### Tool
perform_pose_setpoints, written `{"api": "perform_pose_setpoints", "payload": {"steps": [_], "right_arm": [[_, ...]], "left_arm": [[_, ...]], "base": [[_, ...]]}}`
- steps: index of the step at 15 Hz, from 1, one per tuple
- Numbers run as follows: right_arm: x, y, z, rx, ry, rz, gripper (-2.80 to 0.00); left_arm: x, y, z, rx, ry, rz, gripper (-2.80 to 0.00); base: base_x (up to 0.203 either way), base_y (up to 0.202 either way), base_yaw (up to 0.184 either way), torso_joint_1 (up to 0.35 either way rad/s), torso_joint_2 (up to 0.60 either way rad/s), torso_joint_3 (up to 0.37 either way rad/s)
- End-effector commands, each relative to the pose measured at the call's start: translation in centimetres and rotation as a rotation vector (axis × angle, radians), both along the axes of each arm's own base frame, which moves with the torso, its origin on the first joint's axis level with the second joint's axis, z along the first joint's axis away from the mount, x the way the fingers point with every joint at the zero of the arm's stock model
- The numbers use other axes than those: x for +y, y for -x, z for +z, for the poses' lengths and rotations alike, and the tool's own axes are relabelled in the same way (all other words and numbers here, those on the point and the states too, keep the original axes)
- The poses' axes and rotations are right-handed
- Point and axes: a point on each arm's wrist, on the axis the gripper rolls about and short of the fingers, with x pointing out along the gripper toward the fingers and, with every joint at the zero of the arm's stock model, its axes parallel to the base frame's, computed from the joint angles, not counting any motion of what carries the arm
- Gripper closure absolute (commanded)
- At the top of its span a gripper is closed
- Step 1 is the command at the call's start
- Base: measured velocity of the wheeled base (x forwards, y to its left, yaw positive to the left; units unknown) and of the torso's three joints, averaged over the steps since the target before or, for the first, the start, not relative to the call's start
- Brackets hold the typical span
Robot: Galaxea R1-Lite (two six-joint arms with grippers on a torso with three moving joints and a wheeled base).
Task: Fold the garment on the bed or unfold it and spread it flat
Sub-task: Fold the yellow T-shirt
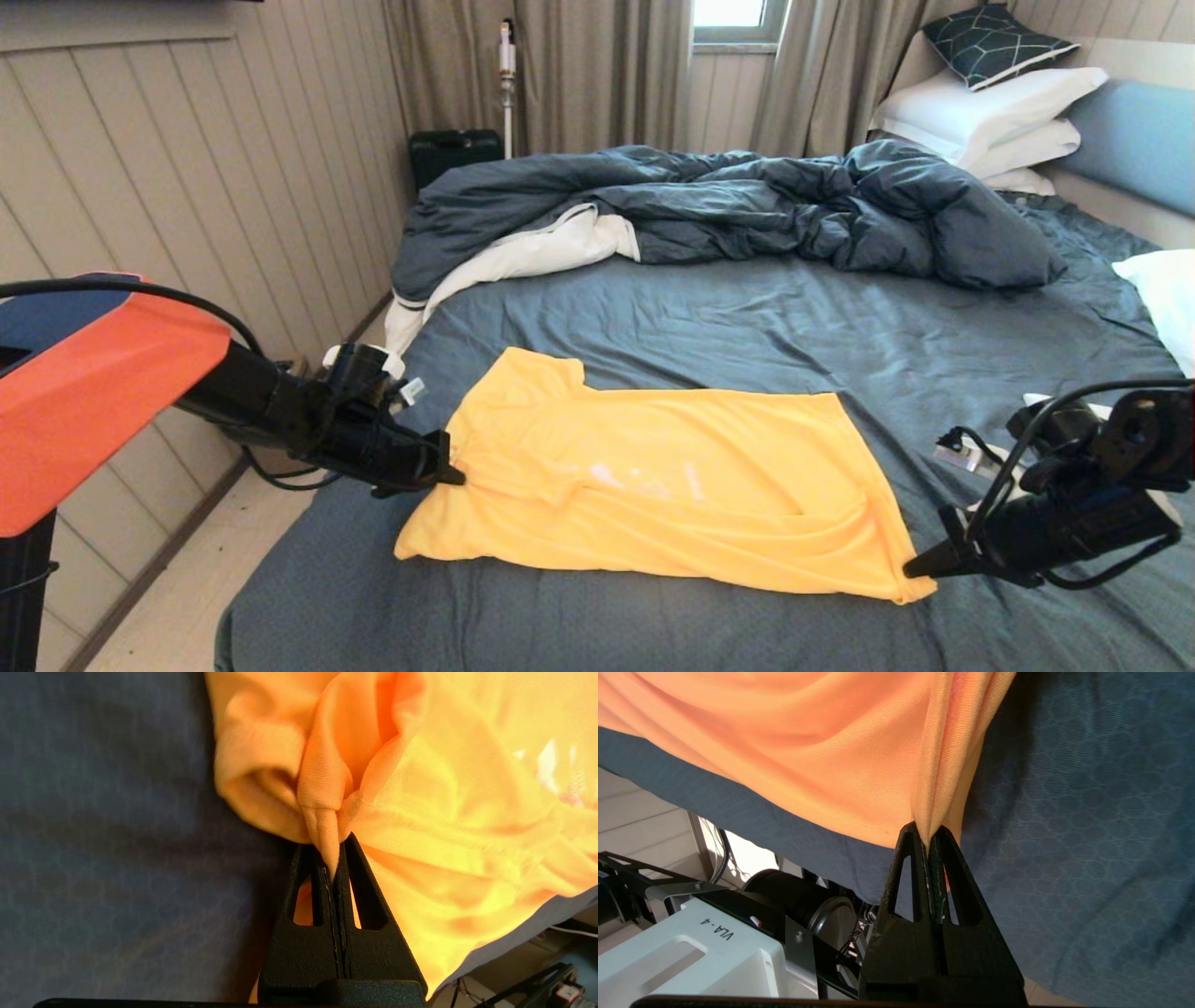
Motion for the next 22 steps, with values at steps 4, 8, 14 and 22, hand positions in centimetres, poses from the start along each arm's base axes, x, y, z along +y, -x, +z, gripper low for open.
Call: {"api": "perform_pose_setpoints", "payload": {"steps": [4, 8, 14, 22], "right_arm": [[-0.3, 0.1, 0.4, -0.013, -0.002, -0.008, 0.00], [-0.4, 0.5, 0.2, 0.004, 0.000, -0.014, 0.00], [-2.0, 2.1, 0.4, 0.000, 0.016, -0.019, 0.00], [-2.7, 2.8, 0.3, 0.021, 0.021, -0.009, 0.00]], "left_arm": [[0.0, 0.0, 0.4, -0.007, 0.002, 0.002, 0.00], [0.3, 1.2, 0.8, 0.020, -0.010, -0.002, 0.00], [0.4, 2.0, 1.2, 0.036, -0.015, -0.004, 0.00], [-1.3, 3.5, 1.3, 0.077, -0.024, -0.061, 0.00]], "base": [[0.000, 0.000, 0.000, 0.000, 0.00, 0.000], [0.000, 0.000, 0.000, 0.000, 0.00, 0.000], [0.000, 0.000, 0.000, 0.000, 0.00, 0.000], [0.000, 0.000, 0.000, 0.000, 0.00, 0.000]]}}
